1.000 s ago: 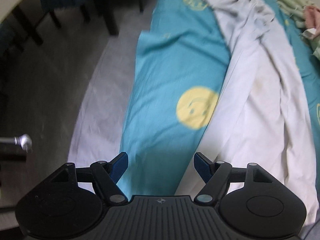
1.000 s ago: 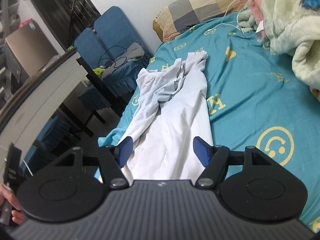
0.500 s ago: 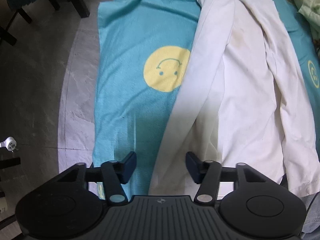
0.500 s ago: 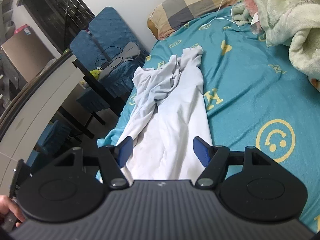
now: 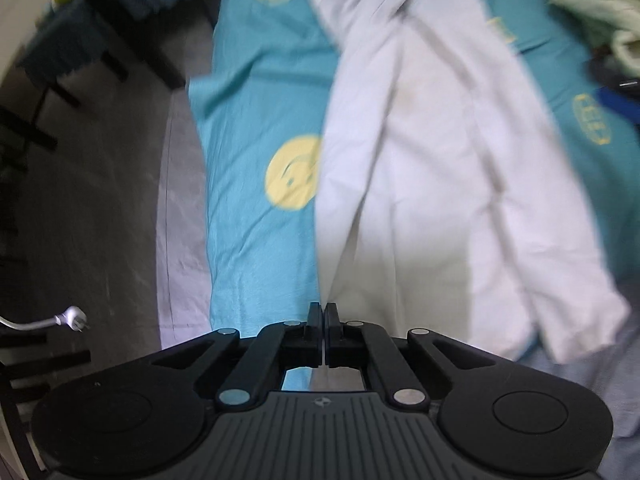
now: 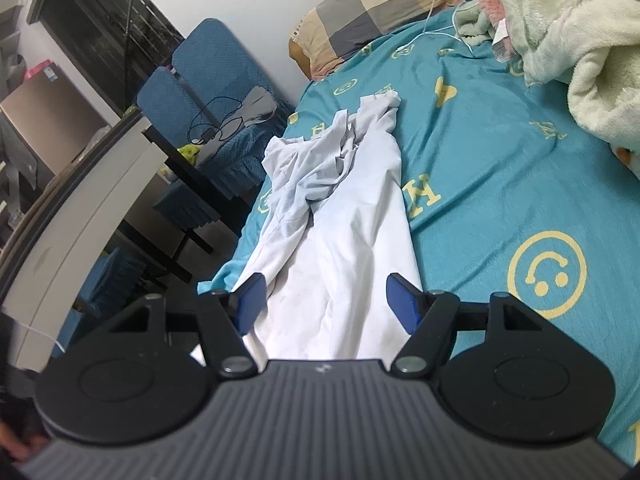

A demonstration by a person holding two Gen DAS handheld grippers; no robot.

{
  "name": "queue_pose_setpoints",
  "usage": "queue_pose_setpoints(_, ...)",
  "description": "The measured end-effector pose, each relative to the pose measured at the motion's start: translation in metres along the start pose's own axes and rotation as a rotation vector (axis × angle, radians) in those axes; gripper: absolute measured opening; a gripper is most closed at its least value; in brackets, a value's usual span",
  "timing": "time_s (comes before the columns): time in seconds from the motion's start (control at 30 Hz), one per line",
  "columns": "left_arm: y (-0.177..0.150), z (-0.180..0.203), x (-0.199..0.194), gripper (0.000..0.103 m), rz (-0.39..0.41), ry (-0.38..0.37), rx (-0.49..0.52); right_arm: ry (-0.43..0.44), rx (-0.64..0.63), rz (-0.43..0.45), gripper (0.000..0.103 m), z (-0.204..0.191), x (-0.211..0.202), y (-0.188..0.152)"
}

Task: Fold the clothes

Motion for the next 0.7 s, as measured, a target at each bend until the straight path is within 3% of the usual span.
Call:
queue_pose_setpoints(0.1, 0.005, 0.032, -0.042, 0.001, 0.053, 0.002, 0.055, 0.007, 0.009, 0.003, 0.07, 0.001, -0.003, 0.001)
queue_pose_setpoints(0.2, 0.004, 0.07, -0.058, 0.001, 0.079, -0.027, 0.096, 0.016, 0.02, 0.006, 0.07, 0.003, -0.005, 0.001)
queue_pose_setpoints(0.43, -0.019, 0.141, -0.011, 0.001, 0.104, -0.099, 0.146, 0.113, 0.11, -0.013, 0.069, 0.005, -0.007, 0.0)
queue_pose_setpoints(0.57, -0.031, 0.147, 0.021, 0.002, 0.097, -0.145, 0.135, 0.151, 0.115, -0.027, 0.069, -0.001, -0.005, -0.002)
queue_pose_setpoints(0.63, -0.033, 0.14, 0.031, 0.005, 0.103, -0.16, 0.13, 0.144, 0.099, -0.042, 0.069, -0.003, -0.001, -0.003)
queue_pose_setpoints(0.7, -0.029, 0.126, 0.033, 0.02, 0.125, -0.176, 0.112, 0.132, 0.081, -0.075, 0.069, -0.004, 0.004, -0.006)
Point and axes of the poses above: each gripper's, at about its wrist camera, not at the fingertips, and x roughly the way its jaws point, z to its right, y to its top, the point moved 9 cm from there along x, roughly the way its jaws point, and after that the axes turned 8 degrees about -x, right-handed, at the moved point
